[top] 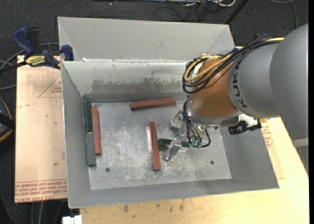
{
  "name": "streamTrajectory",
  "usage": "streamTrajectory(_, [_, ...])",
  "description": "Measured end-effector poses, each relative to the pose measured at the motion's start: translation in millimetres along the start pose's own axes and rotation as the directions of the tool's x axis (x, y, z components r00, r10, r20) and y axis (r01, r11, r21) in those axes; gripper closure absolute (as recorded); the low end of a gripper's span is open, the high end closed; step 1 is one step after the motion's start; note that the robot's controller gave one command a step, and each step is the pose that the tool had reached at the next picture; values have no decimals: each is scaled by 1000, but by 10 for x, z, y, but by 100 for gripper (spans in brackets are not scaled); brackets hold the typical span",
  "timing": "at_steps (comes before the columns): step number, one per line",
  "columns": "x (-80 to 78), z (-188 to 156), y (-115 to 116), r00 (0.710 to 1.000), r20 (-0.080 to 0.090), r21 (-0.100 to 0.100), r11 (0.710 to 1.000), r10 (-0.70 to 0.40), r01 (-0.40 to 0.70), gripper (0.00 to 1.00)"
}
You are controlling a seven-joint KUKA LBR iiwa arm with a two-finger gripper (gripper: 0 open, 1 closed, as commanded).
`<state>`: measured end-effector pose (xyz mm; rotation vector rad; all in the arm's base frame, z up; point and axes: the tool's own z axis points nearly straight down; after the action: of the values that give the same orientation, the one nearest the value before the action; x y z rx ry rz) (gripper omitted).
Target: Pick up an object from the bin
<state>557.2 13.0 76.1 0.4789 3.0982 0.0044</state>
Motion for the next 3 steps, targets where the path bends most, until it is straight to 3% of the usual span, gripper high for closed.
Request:
streamTrajectory(1, [-91, 101, 31, 999, 22, -11, 999, 44, -44, 100])
streamTrajectory(3, [-78, 61, 29, 998, 21, -10, 999, 52, -52, 100])
